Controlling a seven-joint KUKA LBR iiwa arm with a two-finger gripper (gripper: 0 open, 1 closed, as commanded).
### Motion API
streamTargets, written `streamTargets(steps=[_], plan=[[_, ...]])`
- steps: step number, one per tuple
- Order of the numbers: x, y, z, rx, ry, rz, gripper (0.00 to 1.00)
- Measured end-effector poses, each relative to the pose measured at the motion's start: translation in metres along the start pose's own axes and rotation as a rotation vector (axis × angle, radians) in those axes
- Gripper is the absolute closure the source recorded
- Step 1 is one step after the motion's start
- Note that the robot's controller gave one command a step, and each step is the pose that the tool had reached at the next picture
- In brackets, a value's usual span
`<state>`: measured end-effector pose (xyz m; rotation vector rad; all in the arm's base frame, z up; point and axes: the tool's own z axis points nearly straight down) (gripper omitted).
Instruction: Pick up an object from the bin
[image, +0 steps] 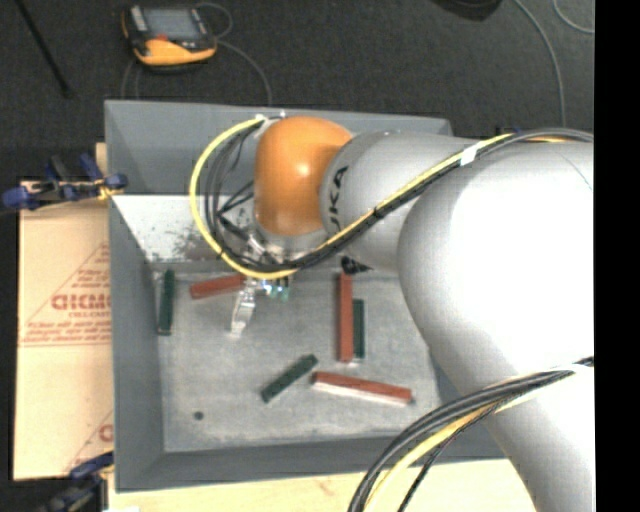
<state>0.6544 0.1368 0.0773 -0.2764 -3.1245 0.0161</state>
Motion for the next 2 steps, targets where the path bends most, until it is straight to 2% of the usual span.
streamTargets(steps=[1, 2], plan=[[-0.0056, -0.0100, -0.0051, -0.020, -0.011, 0.062, 1.00], [-0.0055, -0.0100, -0.0051, -0.020, -0.011, 0.062, 1.00]])
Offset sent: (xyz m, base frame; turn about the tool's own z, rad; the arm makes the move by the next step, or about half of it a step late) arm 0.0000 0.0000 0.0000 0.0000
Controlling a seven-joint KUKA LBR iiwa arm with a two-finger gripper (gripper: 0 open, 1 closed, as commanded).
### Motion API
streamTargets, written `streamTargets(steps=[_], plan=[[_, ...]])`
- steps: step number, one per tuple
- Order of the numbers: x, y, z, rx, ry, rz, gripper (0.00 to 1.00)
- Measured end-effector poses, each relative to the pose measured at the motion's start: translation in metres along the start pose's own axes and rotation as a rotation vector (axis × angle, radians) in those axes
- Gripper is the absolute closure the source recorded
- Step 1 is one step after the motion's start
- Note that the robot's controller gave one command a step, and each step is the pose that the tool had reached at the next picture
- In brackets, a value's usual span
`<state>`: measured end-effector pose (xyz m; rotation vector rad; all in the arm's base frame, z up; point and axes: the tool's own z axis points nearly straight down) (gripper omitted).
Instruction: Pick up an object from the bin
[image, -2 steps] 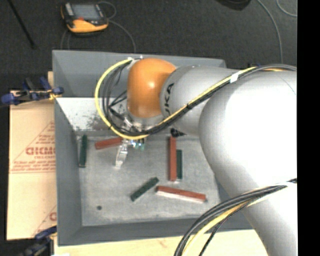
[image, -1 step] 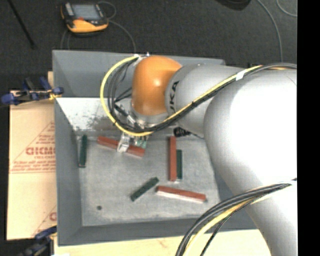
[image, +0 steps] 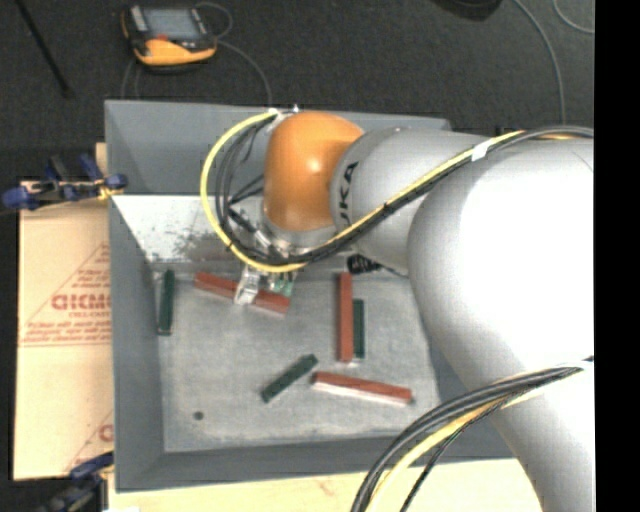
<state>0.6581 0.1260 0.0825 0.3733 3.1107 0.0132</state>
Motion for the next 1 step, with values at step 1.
streamTargets(steps=[1], plan=[[-0.0013, 0.0004, -0.0072, 0.005, 0.003, -0.002, 1.00]])
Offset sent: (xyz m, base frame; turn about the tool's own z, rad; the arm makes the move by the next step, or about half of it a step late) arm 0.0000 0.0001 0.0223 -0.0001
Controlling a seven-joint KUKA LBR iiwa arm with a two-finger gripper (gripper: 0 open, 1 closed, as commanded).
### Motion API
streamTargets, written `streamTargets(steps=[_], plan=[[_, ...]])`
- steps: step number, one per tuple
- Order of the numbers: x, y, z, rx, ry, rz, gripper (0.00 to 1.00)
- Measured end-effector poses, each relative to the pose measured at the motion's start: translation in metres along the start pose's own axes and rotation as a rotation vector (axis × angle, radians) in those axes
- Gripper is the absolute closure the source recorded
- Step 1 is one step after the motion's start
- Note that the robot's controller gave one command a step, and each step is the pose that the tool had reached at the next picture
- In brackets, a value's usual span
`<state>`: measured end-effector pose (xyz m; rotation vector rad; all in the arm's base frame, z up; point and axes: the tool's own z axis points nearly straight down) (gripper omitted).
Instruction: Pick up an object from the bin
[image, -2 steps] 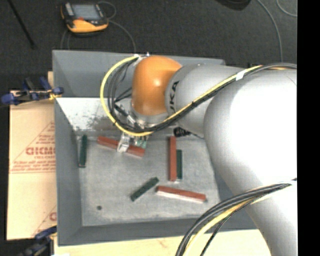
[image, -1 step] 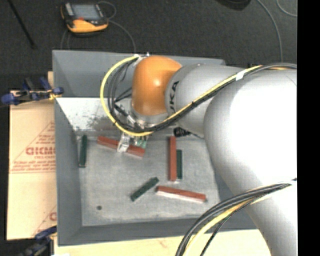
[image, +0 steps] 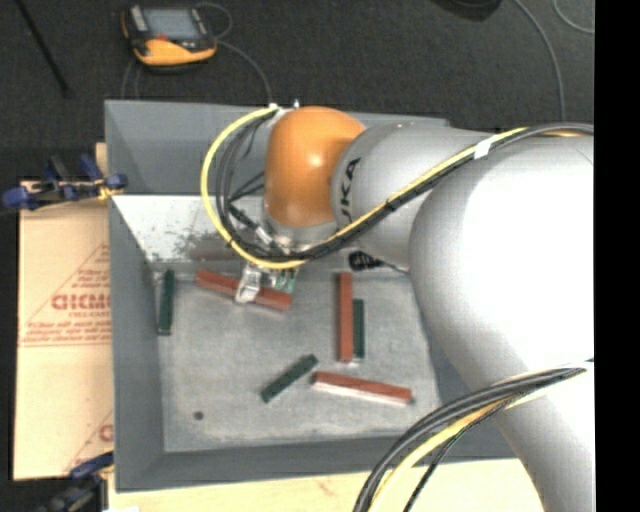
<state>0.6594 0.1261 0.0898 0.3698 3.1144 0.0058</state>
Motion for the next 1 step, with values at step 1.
streamTargets(steps=[1], plan=[[-0.0003, 0.0002, -0.0167, -0.001, -0.001, 0.001, 1.00]])
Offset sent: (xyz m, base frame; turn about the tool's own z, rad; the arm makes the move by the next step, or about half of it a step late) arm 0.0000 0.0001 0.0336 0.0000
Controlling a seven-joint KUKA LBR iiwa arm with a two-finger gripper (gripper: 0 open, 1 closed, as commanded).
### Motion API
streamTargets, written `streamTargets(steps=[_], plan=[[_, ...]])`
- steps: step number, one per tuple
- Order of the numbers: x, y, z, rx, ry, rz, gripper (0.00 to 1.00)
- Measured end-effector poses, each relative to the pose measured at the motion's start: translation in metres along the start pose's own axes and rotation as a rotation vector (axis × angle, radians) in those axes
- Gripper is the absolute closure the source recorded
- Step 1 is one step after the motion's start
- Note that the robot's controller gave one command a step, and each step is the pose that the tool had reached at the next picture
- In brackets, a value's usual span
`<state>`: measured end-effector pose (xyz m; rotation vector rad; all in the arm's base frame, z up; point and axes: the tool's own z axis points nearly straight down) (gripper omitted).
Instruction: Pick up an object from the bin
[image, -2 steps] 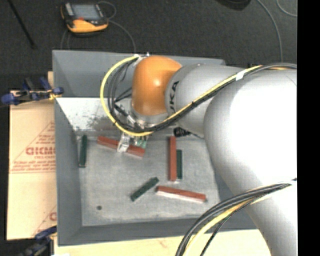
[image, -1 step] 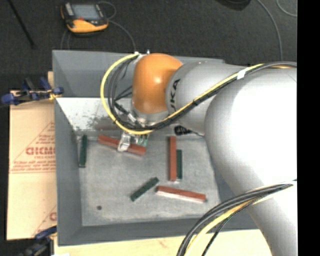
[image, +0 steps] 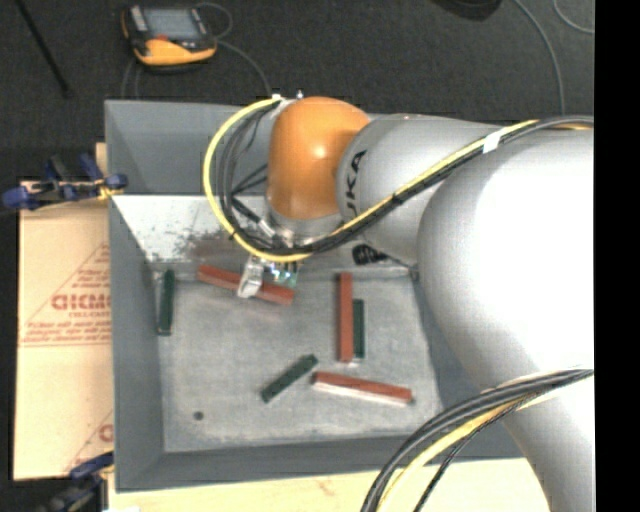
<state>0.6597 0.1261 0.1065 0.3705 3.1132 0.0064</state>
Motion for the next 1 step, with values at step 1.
streamTargets(steps=[1], plan=[[-0.0014, 0.0006, -0.0186, -0.001, -0.001, -0.001, 1.00]])
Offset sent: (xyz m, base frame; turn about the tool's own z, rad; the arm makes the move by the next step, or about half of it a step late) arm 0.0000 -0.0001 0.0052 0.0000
